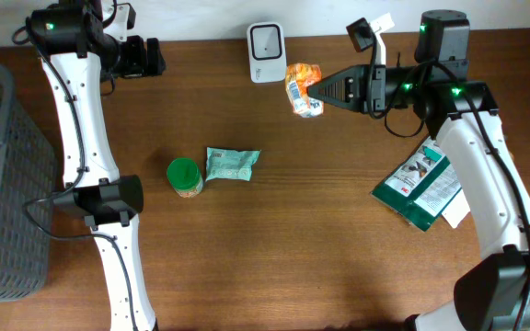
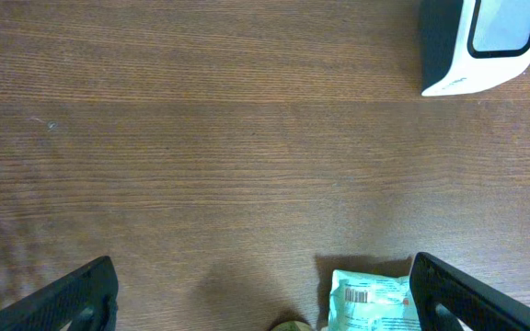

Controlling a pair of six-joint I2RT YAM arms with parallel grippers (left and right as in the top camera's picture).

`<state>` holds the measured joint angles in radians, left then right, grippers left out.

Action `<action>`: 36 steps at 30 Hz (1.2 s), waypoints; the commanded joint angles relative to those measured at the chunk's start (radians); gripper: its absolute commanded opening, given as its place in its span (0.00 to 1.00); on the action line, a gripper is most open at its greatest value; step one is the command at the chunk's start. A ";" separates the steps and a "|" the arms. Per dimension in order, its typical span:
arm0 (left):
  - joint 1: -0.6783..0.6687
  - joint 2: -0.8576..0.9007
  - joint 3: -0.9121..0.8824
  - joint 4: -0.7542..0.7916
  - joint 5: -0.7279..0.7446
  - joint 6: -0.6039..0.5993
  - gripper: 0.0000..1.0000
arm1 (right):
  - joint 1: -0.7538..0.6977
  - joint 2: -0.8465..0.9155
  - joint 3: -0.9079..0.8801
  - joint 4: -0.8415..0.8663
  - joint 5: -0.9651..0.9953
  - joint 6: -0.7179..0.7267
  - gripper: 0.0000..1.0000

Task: Scan the item barcode
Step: 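Lift the orange packet with the right gripper up to the scanner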

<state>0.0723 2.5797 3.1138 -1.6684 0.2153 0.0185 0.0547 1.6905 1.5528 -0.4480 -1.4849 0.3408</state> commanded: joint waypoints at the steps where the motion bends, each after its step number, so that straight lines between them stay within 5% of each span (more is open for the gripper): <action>1: 0.001 0.006 0.016 -0.002 -0.003 0.005 0.99 | -0.003 -0.017 0.003 -0.037 0.059 -0.031 0.04; 10: 0.001 0.006 0.016 -0.002 -0.003 0.005 0.99 | 0.008 -0.017 0.003 -0.237 0.167 -0.195 0.04; 20: 0.001 0.006 0.016 -0.002 -0.003 0.005 0.99 | 0.064 -0.016 0.024 -0.463 0.763 -0.127 0.04; 30: 0.001 0.006 0.016 -0.002 -0.003 0.005 0.99 | 0.113 0.125 0.574 -0.722 1.352 -0.159 0.04; 36: 0.001 0.006 0.016 -0.002 -0.003 0.005 0.99 | 0.260 0.311 0.717 -0.572 1.842 -0.330 0.04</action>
<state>0.0727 2.5797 3.1138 -1.6684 0.2153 0.0185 0.2382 1.9026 2.2490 -1.0958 0.0055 0.1425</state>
